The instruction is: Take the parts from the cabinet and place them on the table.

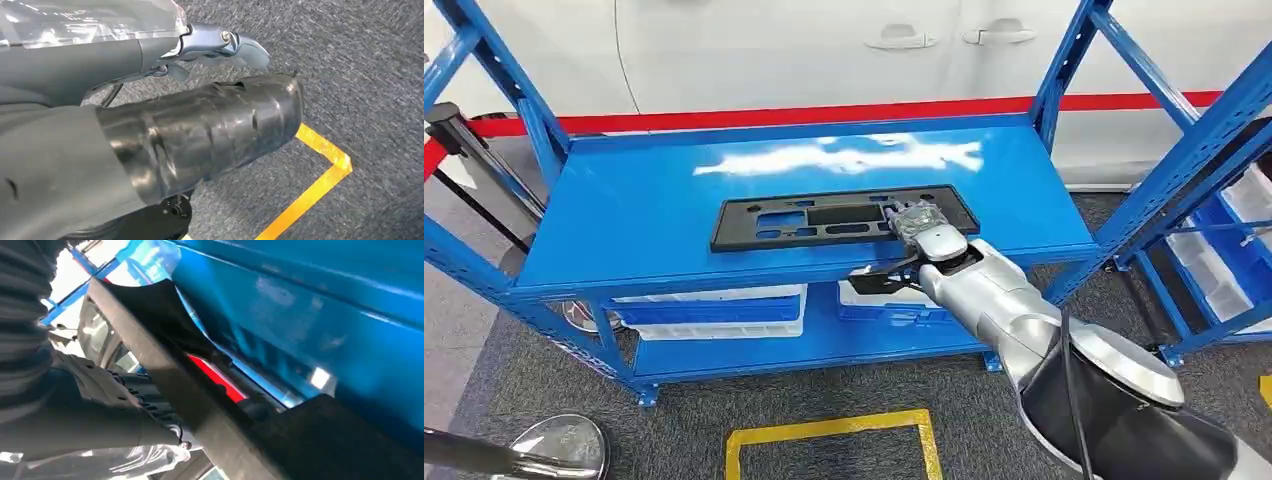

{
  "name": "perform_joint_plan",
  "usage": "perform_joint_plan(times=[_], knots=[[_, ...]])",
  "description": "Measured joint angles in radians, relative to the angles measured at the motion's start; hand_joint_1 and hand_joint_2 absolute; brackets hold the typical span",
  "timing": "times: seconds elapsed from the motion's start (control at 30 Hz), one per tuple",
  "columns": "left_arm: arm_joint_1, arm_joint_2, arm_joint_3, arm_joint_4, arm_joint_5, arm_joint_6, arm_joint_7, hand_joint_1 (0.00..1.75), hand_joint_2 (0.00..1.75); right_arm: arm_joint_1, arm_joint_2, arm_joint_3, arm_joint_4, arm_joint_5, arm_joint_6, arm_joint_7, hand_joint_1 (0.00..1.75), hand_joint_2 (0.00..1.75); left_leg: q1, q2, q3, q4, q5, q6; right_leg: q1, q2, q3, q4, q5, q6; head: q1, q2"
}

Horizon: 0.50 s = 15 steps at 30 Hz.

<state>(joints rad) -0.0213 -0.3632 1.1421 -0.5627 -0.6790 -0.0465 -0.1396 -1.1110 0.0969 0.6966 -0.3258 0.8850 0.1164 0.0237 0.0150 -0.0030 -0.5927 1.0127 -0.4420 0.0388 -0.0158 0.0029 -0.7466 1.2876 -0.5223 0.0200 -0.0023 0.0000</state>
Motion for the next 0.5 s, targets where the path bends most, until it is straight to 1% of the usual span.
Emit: perform_joint_plan(times=[0.03,0.07,0.1,0.13,0.17,0.2,0.23,0.27,0.3,0.33,0.37,0.4,0.43,0.47,0.5], knots=[[0.001,0.0,-0.001,0.0,0.0,0.0,0.0,0.0,0.0,-0.002,0.0,0.0,0.0,0.0,0.0,0.0,0.28,1.75,0.0,0.0,0.005,0.003,-0.006,-0.003,-0.001,-0.001,0.039,-0.083,0.052,-0.002,0.0,0.0],[0.002,-0.001,-0.002,0.0,0.0,0.0,0.0,0.0,0.0,-0.004,-0.001,0.0,0.0,0.0,0.0,0.001,1.73,1.75,0.001,0.0,0.011,0.007,-0.012,-0.005,-0.001,-0.002,0.081,-0.172,0.097,-0.004,0.0,0.0],[0.002,-0.001,-0.004,0.0,0.0,0.0,0.0,0.0,0.0,-0.005,-0.003,0.0,0.0,0.0,0.001,0.001,1.75,1.75,0.0,-0.001,0.011,0.009,-0.018,-0.01,0.001,-0.002,0.105,-0.223,0.095,-0.009,0.0,0.0],[0.0,-0.001,-0.005,0.0,0.0,0.0,0.0,0.0,0.0,-0.01,-0.003,0.0,0.0,0.0,0.002,0.0,1.75,1.75,-0.007,-0.002,0.007,0.016,-0.021,-0.016,0.007,-0.002,0.117,-0.245,0.089,-0.01,0.0,0.0],[0.0,0.0,-0.005,0.0,0.0,0.0,0.0,0.0,0.0,-0.009,-0.003,0.0,0.0,0.0,0.002,0.0,1.75,1.75,-0.006,-0.002,0.005,0.011,-0.019,-0.021,0.005,-0.001,0.114,-0.24,0.089,-0.012,-0.001,0.0],[0.0,0.0,-0.005,0.0,0.0,0.0,0.0,0.0,0.0,-0.009,-0.003,0.0,0.0,0.0,0.002,-0.004,1.75,1.75,-0.006,-0.002,0.006,0.011,-0.019,-0.023,0.006,0.0,0.113,-0.241,0.088,-0.013,0.0,0.0],[0.0,0.0,-0.005,0.0,0.0,-0.001,0.001,0.0,0.0,-0.009,-0.003,0.0,-0.001,0.0,0.002,-0.011,1.75,1.75,-0.004,-0.001,0.009,0.008,-0.018,-0.029,0.011,0.001,0.114,-0.242,0.088,-0.02,0.0,0.0],[-0.001,0.0,-0.005,0.0,0.0,0.0,0.001,0.0,0.0,-0.01,-0.003,0.0,-0.003,0.0,0.002,-0.012,1.75,1.75,-0.004,-0.001,0.014,0.009,-0.026,-0.037,0.003,0.002,0.123,-0.252,0.091,-0.028,-0.001,0.0],[0.0,0.001,-0.005,0.0,-0.002,0.001,0.007,0.0,0.0,-0.009,-0.001,0.0,-0.004,0.0,0.002,-0.013,1.75,1.75,-0.001,0.0,0.011,0.03,-0.04,-0.041,0.001,0.001,0.133,-0.258,0.091,-0.033,0.0,0.0],[-0.001,0.003,-0.005,0.0,-0.003,0.013,0.009,0.0,0.0,-0.009,-0.001,0.0,-0.004,0.0,0.002,-0.018,1.75,1.75,-0.002,0.0,-0.014,0.082,-0.068,-0.045,0.0,0.0,0.136,-0.259,0.088,-0.039,-0.001,0.0],[-0.004,0.012,-0.004,0.011,-0.003,0.037,0.003,0.0,0.0,-0.01,-0.001,0.0,-0.004,0.0,0.003,-0.024,1.73,1.75,-0.001,0.0,-0.052,0.158,-0.103,-0.048,0.001,0.0,0.137,-0.259,0.087,-0.042,0.0,0.0],[-0.011,0.035,-0.001,0.05,-0.002,0.067,-0.011,0.0,0.0,-0.011,-0.002,0.0,-0.003,-0.001,0.005,-0.03,1.75,1.75,0.0,0.0,-0.098,0.245,-0.136,-0.052,0.002,0.0,0.137,-0.259,0.086,-0.043,0.0,0.0],[-0.017,0.057,0.002,0.088,-0.002,0.087,-0.021,0.0,0.0,-0.012,-0.006,0.0,-0.003,-0.002,0.006,-0.032,1.75,1.75,0.0,0.0,-0.133,0.306,-0.151,-0.053,0.003,-0.001,0.138,-0.258,0.084,-0.045,-0.001,0.0],[-0.02,0.073,0.004,0.127,-0.003,0.1,-0.029,0.0,0.0,-0.012,-0.011,0.0,-0.003,-0.002,0.007,-0.035,1.75,1.75,0.001,0.0,-0.144,0.32,-0.143,-0.054,0.003,-0.001,0.138,-0.258,0.084,-0.045,0.0,0.0],[-0.02,0.088,0.004,0.153,-0.003,0.105,-0.034,0.0,0.0,-0.013,-0.016,0.0,-0.003,-0.002,0.007,-0.038,1.75,1.75,0.002,0.0,-0.132,0.287,-0.113,-0.053,0.003,-0.001,0.139,-0.257,0.084,-0.045,-0.001,0.0]])
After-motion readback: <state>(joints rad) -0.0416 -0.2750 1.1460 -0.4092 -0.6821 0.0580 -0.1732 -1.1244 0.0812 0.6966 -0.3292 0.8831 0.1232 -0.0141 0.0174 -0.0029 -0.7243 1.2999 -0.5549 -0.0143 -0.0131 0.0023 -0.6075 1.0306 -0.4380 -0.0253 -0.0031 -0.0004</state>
